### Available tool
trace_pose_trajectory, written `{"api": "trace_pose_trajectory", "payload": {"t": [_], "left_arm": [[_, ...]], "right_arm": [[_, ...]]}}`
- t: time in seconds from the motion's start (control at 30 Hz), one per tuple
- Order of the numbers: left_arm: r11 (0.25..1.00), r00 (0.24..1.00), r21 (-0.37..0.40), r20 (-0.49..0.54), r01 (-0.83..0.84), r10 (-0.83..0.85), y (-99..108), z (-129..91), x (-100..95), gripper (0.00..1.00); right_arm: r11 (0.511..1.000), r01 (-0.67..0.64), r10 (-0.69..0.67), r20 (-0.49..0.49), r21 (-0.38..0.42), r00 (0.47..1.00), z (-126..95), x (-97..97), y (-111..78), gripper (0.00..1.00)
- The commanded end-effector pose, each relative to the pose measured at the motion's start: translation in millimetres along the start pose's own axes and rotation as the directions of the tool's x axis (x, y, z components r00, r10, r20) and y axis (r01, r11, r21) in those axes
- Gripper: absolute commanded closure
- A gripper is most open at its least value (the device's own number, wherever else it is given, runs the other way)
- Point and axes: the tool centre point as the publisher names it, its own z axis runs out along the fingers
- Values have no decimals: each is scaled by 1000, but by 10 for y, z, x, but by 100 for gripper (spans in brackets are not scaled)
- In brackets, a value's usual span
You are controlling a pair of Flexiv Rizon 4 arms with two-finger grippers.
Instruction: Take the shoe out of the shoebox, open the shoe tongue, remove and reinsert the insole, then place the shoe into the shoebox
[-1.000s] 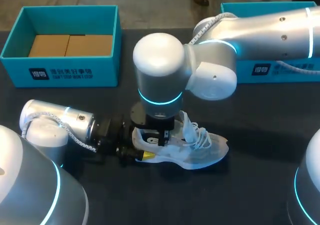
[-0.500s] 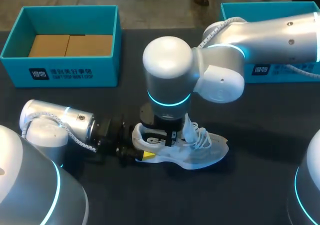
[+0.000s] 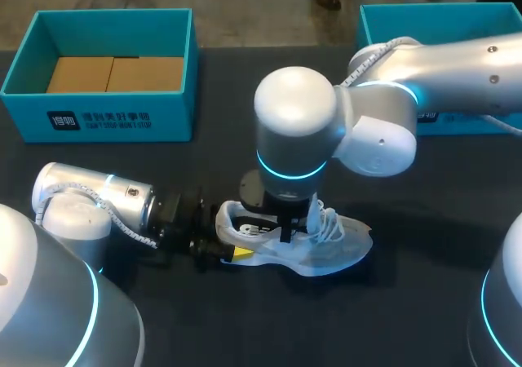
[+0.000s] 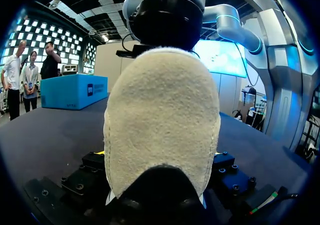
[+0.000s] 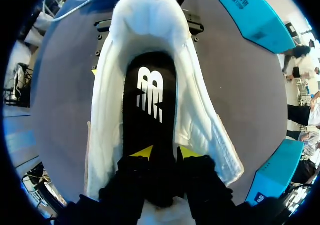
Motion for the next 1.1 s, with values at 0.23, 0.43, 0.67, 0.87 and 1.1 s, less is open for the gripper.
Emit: {"api": "trace_pose_trajectory", "payload": {"t": [0.23, 0.43, 0.67, 0.87, 1.1], "left_arm": [[1000, 1000, -1, 2, 0, 0, 30, -2, 12, 100], [1000, 1000, -1, 2, 0, 0, 30, -2, 12, 100], [1000, 1000, -1, 2, 0, 0, 30, -2, 12, 100], [1000, 1000, -1, 2, 0, 0, 30, -2, 12, 100], [1000, 1000, -1, 2, 0, 0, 30, -2, 12, 100]], "right_arm": [[1000, -9, 10, -38, 16, 999, 146, -45, 16, 65], [1000, -12, 13, -82, 24, 997, 283, 12, 33, 63], [998, -9, 18, -165, 56, 986, 358, 135, 7, 62], [994, 21, 9, -285, 103, 959, 367, 231, -18, 64], [995, 36, 4, -383, 97, 924, 371, 324, -49, 100]]}}
